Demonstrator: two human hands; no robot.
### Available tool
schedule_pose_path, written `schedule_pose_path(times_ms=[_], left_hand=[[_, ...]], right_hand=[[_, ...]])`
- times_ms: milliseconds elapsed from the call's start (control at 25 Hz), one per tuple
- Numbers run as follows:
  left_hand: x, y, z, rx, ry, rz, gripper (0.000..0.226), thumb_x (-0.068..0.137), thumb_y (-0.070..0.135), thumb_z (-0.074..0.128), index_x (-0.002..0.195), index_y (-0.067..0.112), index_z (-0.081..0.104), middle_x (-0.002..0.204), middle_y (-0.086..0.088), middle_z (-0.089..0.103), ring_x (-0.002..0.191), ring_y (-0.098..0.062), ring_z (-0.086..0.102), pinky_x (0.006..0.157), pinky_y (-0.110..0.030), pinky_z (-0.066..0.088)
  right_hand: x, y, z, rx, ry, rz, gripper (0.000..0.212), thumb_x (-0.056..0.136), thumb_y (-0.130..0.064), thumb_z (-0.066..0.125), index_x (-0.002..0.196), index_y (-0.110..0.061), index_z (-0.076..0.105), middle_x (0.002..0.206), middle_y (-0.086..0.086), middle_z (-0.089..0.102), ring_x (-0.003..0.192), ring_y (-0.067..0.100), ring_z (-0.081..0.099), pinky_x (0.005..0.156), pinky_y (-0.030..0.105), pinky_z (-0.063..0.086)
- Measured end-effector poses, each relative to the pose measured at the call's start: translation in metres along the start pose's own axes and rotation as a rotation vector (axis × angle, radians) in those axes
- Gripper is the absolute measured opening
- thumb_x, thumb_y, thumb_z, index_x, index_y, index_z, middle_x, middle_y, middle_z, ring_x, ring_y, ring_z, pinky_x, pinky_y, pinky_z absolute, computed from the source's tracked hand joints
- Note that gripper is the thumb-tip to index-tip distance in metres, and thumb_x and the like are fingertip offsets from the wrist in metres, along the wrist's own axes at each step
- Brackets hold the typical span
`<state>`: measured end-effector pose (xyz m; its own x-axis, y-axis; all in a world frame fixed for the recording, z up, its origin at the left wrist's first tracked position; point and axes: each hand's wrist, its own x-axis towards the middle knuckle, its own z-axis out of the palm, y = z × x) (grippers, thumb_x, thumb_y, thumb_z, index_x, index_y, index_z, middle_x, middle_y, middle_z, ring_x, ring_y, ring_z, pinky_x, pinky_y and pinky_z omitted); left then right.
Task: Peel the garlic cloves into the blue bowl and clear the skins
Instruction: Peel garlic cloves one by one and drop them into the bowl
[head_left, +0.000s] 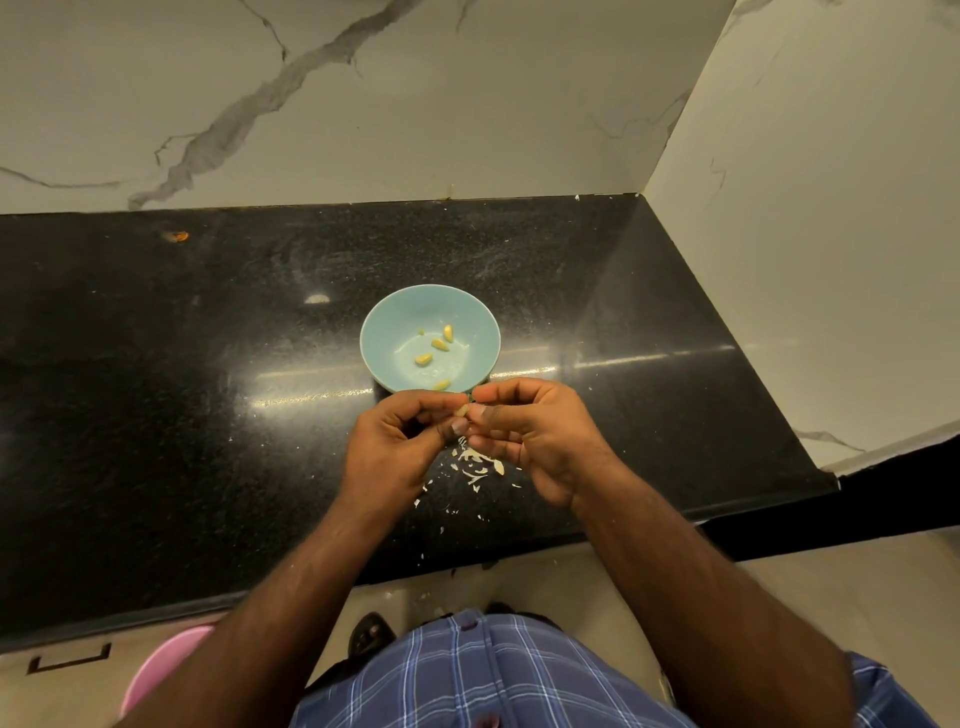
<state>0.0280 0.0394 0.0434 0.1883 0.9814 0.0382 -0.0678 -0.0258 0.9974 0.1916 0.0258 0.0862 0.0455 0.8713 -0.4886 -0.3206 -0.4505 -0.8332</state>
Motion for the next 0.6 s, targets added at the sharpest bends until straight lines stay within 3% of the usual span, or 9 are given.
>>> schedule_pose_path(times_ms=[280, 600], left_hand=[[0.0009, -0.0048, -0.0035, 0.151, 0.009, 0.046, 0.026, 0.082, -0.002, 0.079, 0.099, 0.017, 0.078, 0.098, -0.004, 0.077, 0.095, -0.021, 0.074, 0.088, -0.042, 0.061], [0.0013, -0.0052, -0.0042, 0.219, 0.016, 0.075, 0.028, 0.079, -0.001, 0.082, 0.096, 0.021, 0.079, 0.097, -0.001, 0.075, 0.092, -0.019, 0.072, 0.087, -0.04, 0.061]], right_hand=[[-0.003, -0.0014, 0.0004, -0.178, 0.019, -0.092, 0.014, 0.088, 0.001, 0.071, 0.102, -0.002, 0.069, 0.083, 0.014, 0.071, 0.071, 0.02, 0.069, 0.061, 0.026, 0.057], [-0.0012, -0.001, -0.0012, -0.245, -0.009, -0.107, 0.022, 0.088, 0.009, 0.065, 0.105, -0.004, 0.068, 0.082, 0.011, 0.07, 0.067, 0.015, 0.067, 0.06, 0.026, 0.055]])
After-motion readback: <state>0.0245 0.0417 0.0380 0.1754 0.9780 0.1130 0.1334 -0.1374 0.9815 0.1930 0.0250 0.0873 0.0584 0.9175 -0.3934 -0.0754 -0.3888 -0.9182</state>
